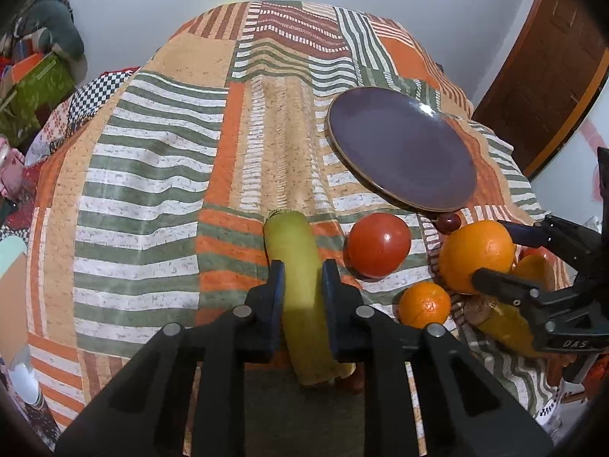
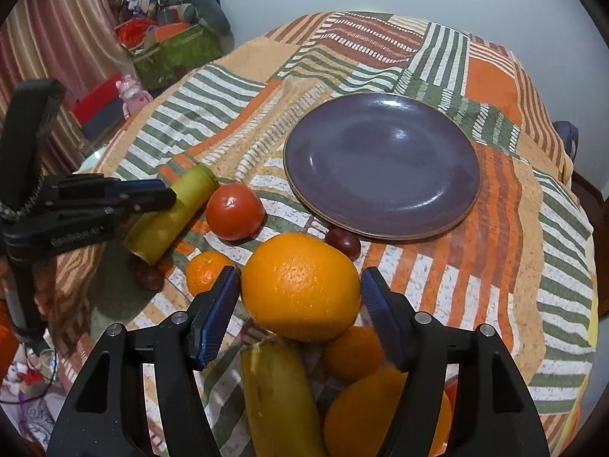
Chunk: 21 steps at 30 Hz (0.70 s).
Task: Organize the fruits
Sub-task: 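Lift the yellow cylinder with the left tool while the right tool grasps a large orange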
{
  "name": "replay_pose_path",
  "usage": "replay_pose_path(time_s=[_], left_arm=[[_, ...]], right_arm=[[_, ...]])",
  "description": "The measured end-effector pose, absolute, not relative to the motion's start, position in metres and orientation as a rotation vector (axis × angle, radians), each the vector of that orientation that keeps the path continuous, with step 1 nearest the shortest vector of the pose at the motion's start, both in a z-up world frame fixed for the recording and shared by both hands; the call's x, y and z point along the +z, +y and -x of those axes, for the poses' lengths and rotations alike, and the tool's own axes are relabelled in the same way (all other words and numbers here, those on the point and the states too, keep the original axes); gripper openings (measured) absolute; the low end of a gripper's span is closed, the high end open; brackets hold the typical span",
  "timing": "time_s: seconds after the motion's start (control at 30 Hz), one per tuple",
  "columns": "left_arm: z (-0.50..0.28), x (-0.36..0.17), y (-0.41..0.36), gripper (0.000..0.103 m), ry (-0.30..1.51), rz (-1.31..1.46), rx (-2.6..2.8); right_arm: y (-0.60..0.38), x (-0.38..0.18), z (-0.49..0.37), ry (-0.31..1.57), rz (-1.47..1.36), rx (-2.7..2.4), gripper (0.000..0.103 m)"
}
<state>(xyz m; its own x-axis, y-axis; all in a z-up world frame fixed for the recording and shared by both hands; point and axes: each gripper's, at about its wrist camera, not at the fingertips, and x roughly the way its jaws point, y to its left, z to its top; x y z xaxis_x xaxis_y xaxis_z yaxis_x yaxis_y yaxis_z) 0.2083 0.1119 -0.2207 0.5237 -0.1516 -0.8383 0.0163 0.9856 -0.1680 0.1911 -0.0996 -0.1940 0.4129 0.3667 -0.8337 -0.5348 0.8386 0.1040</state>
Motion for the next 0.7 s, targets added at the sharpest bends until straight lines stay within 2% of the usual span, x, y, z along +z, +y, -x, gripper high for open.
replay_pose_path(time_s=[0.1, 0.17, 0.3, 0.5, 0.7], left_arm=[[-0.212, -0.221, 0.11, 0.024, 1.032, 0.148, -0.095], [-0.214, -0.226, 0.108, 0.038, 1.057, 0.143, -0.088], [-0.222, -0.246, 0.104, 0.039, 1.119, 0.163, -0.092], [-0.23, -0.252, 0.1, 0.039, 1.105, 0.153, -0.069], [-0.228, -0.236, 0.108, 0.034, 1.082, 0.181, -0.059]], right_arm=[[-0.1, -0.198, -0.194, 1.025, 0.187, 0.571, 0.068], [-0.103, -0.201, -0.196, 1.05, 0.159, 0.582, 0.068], [-0.105, -0.202, -0.197, 1.06, 0.136, 0.586, 0.069], [-0.1, -0.208, -0.198, 1.087, 0.135, 0.607, 0.069], [-0.105, -0.203, -0.194, 1.063, 0.11, 0.596, 0.067]])
